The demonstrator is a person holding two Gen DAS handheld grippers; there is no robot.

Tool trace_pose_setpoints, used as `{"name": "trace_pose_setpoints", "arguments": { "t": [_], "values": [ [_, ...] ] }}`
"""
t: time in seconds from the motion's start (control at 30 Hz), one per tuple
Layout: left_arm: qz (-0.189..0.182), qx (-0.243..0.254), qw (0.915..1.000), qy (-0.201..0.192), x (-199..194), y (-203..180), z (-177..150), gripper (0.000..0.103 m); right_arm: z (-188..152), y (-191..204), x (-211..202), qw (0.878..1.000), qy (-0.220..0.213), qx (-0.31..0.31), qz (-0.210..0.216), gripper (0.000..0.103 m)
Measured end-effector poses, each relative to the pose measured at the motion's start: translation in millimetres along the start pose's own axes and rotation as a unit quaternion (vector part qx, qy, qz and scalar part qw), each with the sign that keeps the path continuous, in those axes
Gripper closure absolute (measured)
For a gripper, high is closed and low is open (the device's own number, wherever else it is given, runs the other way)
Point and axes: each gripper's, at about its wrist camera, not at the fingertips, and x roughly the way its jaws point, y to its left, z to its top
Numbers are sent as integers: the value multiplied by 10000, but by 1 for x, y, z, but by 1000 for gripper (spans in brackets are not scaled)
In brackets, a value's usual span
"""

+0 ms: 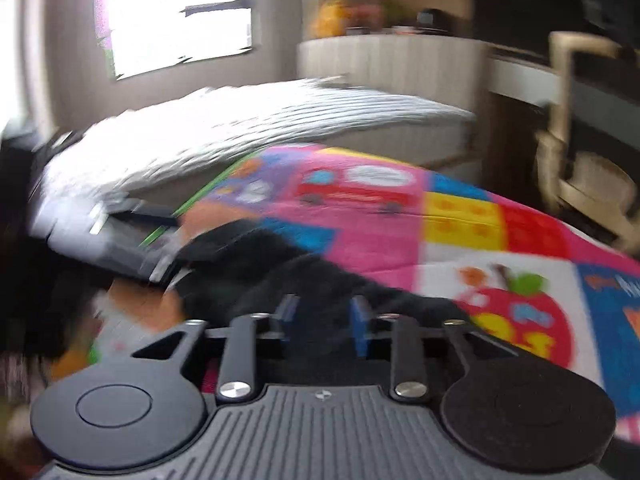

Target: Fold clothes

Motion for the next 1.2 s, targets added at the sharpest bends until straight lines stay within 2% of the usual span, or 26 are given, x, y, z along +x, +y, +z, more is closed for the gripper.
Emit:
{"name": "trace_pose_setpoints", "arguments": {
  "t": [0.07,0.1,0.23,0.27,0.33,0.43,0.57,0.7,0.83,0.87,0.9,0.93,1.0,1.1,1.17,1.2],
  "values": [
    [103,-371,9993,-41,-3,14,5,4,-2,18,13,9992,51,-388,99,71],
    [191,-402,9990,-92,-6,17,7,4,-4,28,19,9982,77,-582,149,71],
    [451,-117,9985,-276,-19,19,11,4,-9,65,45,9900,178,-1355,347,71],
    [446,-65,9986,-281,-22,19,11,4,-10,73,52,9872,201,-1534,384,78],
    [420,51,9987,-274,-26,19,9,4,-5,64,51,9927,126,-1181,202,96],
    [389,272,9986,-237,-27,15,4,4,8,39,41,9991,2,-407,156,96],
    [250,646,9975,-164,-13,2,5,4,18,9,25,9994,-24,294,162,96],
    [2,1222,9921,-289,6,-23,13,4,13,-6,20,9978,24,635,213,96],
    [-261,1445,9887,-308,23,-40,21,5,9,-10,18,9963,-13,825,227,96],
    [-296,1472,9882,-301,26,-43,23,9,8,-12,14,9961,-47,856,186,96],
    [-339,1484,9880,-271,29,-45,24,28,7,-14,10,9959,-81,887,145,96],
    [-369,1478,9881,-225,32,-46,26,36,6,-16,6,9957,-116,918,100,96],
    [-370,1437,9888,-152,37,-47,27,39,2,-24,-10,9947,-219,996,-131,93],
    [-365,1397,9895,-89,40,-45,28,42,-12,-48,-39,9896,-303,1232,-672,83],
    [-360,1402,9894,-75,40,-45,28,48,-24,-69,-61,9818,-321,1480,-1143,68],
    [-355,1399,9895,-75,39,-45,28,51,-31,-81,-72,9760,-315,1629,-1411,65]
  ]
}}
